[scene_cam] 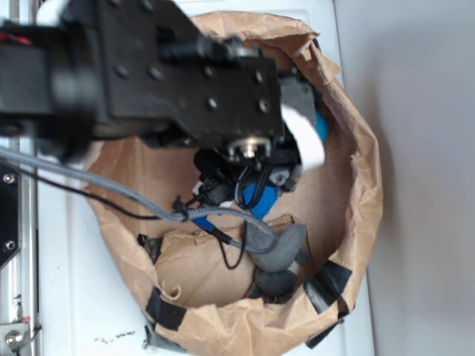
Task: Grab the wood chip.
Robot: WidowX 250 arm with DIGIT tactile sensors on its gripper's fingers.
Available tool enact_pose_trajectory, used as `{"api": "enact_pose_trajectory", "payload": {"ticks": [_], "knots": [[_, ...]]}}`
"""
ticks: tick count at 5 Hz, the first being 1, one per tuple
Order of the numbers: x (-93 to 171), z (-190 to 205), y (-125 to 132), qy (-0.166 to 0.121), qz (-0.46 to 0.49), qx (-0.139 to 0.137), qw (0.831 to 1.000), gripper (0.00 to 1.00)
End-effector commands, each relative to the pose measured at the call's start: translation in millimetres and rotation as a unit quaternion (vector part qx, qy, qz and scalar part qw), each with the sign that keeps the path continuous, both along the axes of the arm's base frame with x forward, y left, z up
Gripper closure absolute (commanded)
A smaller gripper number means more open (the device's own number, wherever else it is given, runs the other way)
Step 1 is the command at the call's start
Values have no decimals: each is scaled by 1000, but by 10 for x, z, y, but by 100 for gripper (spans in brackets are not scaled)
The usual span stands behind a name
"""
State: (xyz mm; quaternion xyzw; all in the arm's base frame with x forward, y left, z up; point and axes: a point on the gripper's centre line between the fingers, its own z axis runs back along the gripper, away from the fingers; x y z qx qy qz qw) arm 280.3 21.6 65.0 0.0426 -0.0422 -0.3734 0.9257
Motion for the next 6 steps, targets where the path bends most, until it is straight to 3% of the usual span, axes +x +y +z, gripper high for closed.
{"api": "enact_pose_trajectory", "payload": {"ticks": [1,2,3,5,6], "knots": [[-126,-347,216,39,-77,14,996,0],[-234,-305,347,71,-106,-22,992,0],[-276,-30,446,68,-109,-75,989,0],[-441,300,591,61,-104,-109,987,0],[-467,242,594,64,-106,-102,987,0]]}}
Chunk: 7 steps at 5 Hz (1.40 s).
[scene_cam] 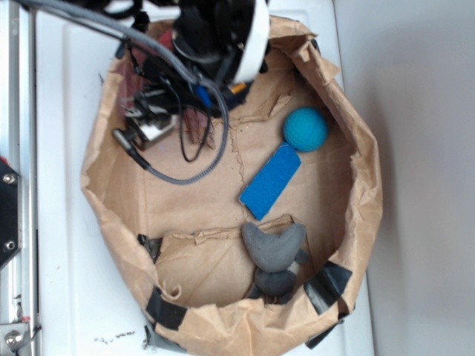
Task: Grab the wood chip.
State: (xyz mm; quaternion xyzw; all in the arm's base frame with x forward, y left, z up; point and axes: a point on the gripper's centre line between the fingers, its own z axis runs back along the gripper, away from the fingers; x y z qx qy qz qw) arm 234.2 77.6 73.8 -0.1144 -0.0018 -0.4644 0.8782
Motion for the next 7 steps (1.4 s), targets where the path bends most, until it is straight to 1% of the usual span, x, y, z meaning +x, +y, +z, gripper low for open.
{"api": "enact_pose_trajectory", "payload": {"ticks": [1,3,4,5,6,7], "knots": [[83,-61,-37,-29,1,30,999,0],[206,-436,-229,-26,-19,51,998,0],[201,-591,-317,-12,-26,53,998,0],[230,-601,-321,-10,-12,56,998,100],[248,-538,-291,-25,-5,56,998,100],[262,-487,-259,-31,0,47,998,100]]}}
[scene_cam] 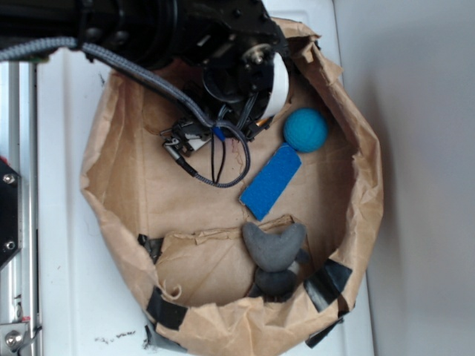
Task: Grab the wood chip.
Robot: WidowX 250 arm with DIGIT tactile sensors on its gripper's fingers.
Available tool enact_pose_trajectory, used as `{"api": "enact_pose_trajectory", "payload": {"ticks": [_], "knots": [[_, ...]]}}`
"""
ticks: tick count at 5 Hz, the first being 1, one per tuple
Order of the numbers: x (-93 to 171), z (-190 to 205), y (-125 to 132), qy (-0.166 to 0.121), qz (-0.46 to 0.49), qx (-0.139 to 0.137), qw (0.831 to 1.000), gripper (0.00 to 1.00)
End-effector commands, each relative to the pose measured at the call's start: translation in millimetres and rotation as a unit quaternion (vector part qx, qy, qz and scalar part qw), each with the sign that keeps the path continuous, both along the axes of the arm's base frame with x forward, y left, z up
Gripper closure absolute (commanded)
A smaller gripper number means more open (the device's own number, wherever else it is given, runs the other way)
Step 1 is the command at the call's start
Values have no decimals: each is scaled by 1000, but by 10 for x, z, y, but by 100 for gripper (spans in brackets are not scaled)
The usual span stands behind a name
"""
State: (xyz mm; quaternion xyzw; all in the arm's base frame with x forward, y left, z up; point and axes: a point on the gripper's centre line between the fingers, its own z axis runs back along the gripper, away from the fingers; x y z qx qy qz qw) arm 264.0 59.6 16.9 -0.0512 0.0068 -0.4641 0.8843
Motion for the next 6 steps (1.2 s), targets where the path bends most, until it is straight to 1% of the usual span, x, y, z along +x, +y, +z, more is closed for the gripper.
{"api": "enact_pose_trajectory", "payload": {"ticks": [1,2,3,4,5,6], "knots": [[-24,183,-52,-23,6,-22,999,100],[-26,496,-8,-51,22,-58,997,100],[-23,993,28,-74,75,-101,989,100],[42,1320,-6,-22,100,-96,990,100],[18,1375,-51,-48,132,-63,988,100],[2,1398,-82,-69,142,-8,987,100]]}}
